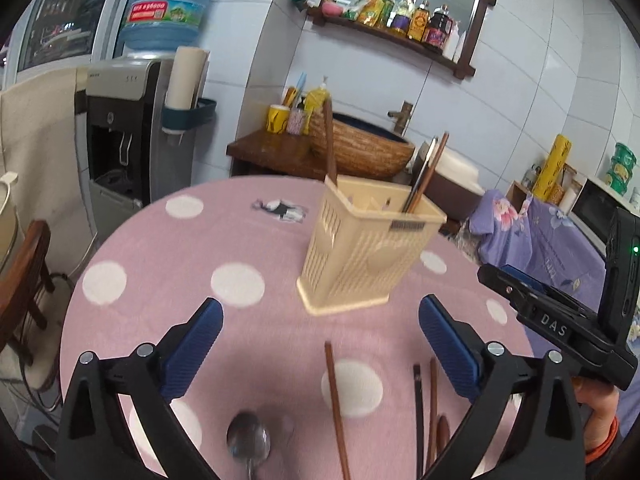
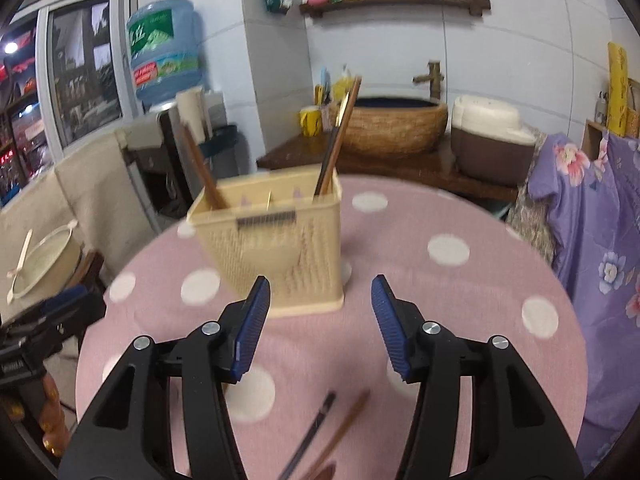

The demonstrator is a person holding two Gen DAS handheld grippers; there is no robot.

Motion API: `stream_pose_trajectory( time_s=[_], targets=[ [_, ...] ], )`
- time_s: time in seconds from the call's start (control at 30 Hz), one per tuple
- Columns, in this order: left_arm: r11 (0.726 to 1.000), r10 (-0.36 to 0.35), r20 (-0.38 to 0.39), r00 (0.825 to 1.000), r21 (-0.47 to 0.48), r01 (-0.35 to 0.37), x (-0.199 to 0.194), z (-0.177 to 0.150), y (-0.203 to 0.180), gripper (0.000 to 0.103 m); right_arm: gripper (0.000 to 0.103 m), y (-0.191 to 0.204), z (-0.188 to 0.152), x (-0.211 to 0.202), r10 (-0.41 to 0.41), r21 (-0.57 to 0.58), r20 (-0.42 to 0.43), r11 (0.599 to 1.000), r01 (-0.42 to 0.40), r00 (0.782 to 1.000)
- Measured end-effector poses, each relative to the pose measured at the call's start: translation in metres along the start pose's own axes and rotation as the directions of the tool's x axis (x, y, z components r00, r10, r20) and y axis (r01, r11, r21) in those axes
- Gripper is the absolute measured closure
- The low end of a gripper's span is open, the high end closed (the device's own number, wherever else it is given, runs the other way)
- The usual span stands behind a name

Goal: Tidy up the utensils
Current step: 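Open the left tool while the right tool opens, dropping chopsticks into holder, then grasp a brown chopstick with the right tool while the left tool grasps another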

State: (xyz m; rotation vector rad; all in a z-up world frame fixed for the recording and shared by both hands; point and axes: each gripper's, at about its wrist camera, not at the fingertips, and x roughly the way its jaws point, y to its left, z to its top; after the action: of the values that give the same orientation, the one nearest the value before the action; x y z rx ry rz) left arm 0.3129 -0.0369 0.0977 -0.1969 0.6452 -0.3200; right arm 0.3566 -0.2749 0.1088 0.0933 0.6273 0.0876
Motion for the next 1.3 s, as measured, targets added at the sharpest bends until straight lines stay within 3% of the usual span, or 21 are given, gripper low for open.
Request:
stream_pose_trajectory(
  time_s=[0.27, 0.5, 0.67, 1.03, 1.3],
  targets=[
    [0.993, 0.077, -0.085, 0.993, 0.100, -0.069, 0.003, -0.050, -0.007, 0.009, 0.050, -0.009, -0.072, 0.008, -0.066, -0.020, -0.146, 0.998, 0.064, 0.987],
    [0.988, 0.081, -0.200, 0.976, 0.146, -0.052, 0.028, -0.083, -0.019, 0.045, 0.054, -0.025, -0.103, 0.018, -0.061, 0.083, -0.232, 0.993, 0.082, 0.971],
    [0.984, 0.082, -0.256, 0.963, 0.173, -0.038, 0.045, -0.089, -0.027, 0.057, 0.060, -0.026, -0.107, 0.024, -0.056, 0.114, -0.261, 0.989, 0.088, 0.964],
    [0.980, 0.119, -0.308, 0.944, 0.192, -0.061, 0.069, -0.081, -0.031, 0.062, 0.078, -0.023, -0.099, 0.060, -0.047, 0.153, -0.365, 0.982, 0.110, 0.930],
    [0.980, 0.134, -0.335, 0.933, 0.188, -0.073, 0.083, -0.077, -0.028, 0.062, 0.087, -0.013, -0.092, 0.075, -0.113, 0.118, -0.361, 0.979, 0.165, 0.926]
  ],
)
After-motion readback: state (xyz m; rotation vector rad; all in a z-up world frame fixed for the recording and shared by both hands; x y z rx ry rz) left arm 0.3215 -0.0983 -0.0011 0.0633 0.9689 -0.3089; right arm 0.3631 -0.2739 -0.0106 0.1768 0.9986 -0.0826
